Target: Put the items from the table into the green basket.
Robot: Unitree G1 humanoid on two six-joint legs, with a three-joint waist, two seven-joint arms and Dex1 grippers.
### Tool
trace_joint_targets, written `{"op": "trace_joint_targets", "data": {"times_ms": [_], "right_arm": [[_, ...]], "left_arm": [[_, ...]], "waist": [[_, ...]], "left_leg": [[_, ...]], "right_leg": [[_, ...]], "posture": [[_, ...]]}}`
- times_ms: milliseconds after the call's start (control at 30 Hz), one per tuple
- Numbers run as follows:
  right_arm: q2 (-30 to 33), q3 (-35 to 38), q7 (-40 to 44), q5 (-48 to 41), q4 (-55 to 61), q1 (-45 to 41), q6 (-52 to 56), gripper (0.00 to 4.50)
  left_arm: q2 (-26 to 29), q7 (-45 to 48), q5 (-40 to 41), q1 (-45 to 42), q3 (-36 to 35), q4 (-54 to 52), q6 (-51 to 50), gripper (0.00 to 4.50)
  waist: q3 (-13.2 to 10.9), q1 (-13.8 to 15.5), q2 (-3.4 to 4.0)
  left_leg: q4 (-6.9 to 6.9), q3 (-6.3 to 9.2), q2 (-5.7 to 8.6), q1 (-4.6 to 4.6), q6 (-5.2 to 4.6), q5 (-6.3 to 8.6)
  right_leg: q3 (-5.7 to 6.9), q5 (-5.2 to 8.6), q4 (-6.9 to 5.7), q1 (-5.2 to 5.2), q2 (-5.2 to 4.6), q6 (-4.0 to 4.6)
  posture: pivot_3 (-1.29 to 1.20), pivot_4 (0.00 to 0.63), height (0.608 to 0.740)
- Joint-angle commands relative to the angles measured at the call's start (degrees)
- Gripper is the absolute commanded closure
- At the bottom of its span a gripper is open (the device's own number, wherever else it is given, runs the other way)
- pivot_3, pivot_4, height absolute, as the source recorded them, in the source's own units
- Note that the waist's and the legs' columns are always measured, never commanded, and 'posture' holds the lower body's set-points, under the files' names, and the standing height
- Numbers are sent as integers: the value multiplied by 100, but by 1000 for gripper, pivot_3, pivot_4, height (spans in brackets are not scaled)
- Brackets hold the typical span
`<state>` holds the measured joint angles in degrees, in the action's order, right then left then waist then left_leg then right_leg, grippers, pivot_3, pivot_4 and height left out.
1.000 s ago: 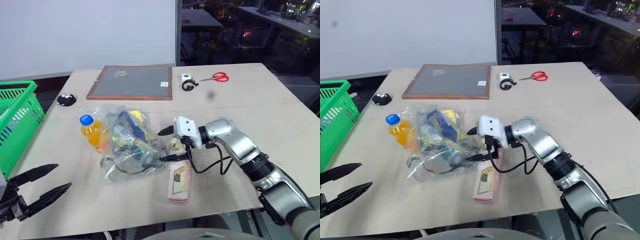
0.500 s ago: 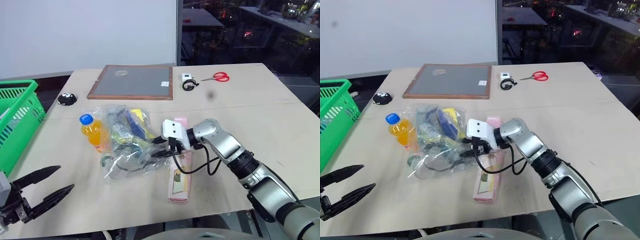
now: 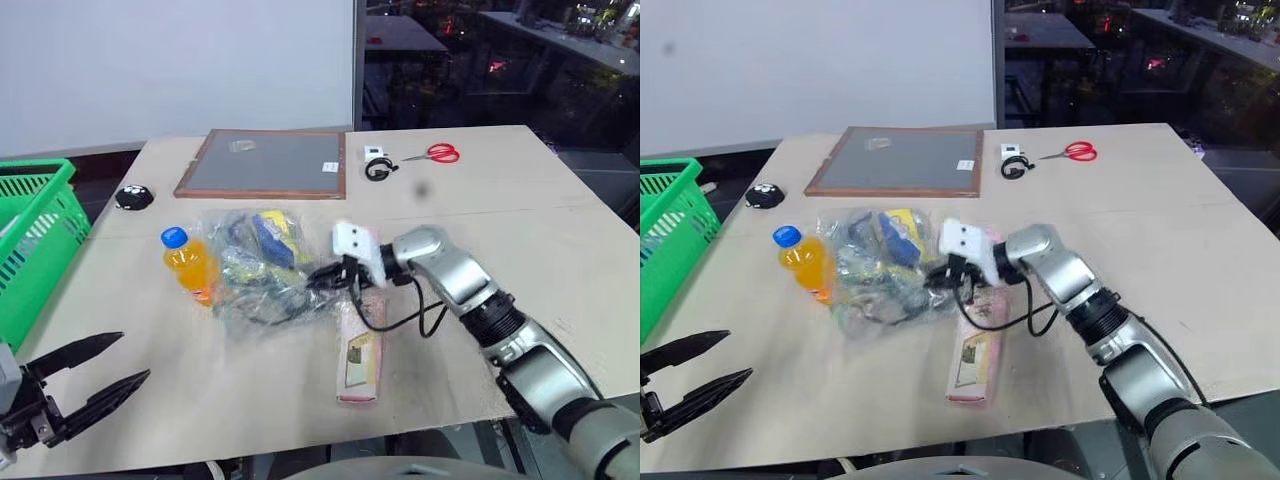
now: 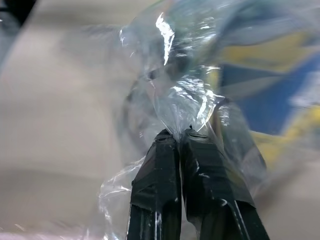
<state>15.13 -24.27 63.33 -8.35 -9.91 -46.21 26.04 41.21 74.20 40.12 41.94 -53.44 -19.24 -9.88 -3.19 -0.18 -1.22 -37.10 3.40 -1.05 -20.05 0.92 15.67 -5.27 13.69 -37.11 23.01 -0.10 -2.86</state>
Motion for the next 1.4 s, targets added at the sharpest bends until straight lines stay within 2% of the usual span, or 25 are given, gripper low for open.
{"op": "trace_joint_targets", "data": {"times_ms": [33,233,500,633,767,1000,1233,1400], "right_arm": [[99,536,-113,-114,-113,-500,-168,4485],[117,1181,-624,-55,-905,-1263,-694,4485],[408,1883,-1189,-37,-2059,-1888,-1434,4485],[776,2146,-1227,-80,-2161,-1933,-1504,4485],[1127,2364,-1207,-157,-1960,-1851,-1318,4485],[2119,2778,-1274,-167,-1252,-1273,-868,4485],[3138,3557,-1491,-377,44,170,134,4485],[3565,4316,-1742,-503,328,1190,291,4485]], "left_arm": [[76,-96,84,-134,-59,-117,-27,1062],[54,-239,246,-423,28,-237,-188,1062],[99,-700,513,-1183,446,-384,-503,1062],[155,-934,537,-1737,813,-370,-637,1062],[232,-1200,376,-2232,1247,-399,-738,1062],[305,-1657,364,-3216,2228,-568,-1092,1062],[256,-1701,123,-4037,3200,-315,-1235,1062],[181,-1725,-171,-4495,3650,72,-1148,1062]], "waist": [[1,-16,-1],[2,-38,-2],[-4,-19,3],[1,-57,-5],[-14,-85,20],[-19,-130,29],[-20,-297,30],[-18,-500,34]], "left_leg": [[2,0,0,-2,0,0],[2,1,-1,-65,1,0],[0,1,3,-76,2,0],[-1,0,4,-75,2,0],[0,0,5,-74,2,0],[-2,-2,8,-77,1,0],[-9,-3,13,-79,1,0],[-18,-9,16,-78,0,0]], "right_leg": [[0,0,0,3,1,0],[1,-17,-14,64,4,13],[2,-20,-12,67,1,17],[1,-23,-13,66,1,14],[-1,-30,-21,67,3,3],[-10,-31,-28,69,3,1],[-18,-31,-29,68,4,0],[-26,-31,-34,67,4,-2]], "posture": [[161,0,740],[153,0,740],[117,0,740],[93,0,740],[66,0,740],[-2,0,740],[-74,0,740],[-133,0,740]]}}
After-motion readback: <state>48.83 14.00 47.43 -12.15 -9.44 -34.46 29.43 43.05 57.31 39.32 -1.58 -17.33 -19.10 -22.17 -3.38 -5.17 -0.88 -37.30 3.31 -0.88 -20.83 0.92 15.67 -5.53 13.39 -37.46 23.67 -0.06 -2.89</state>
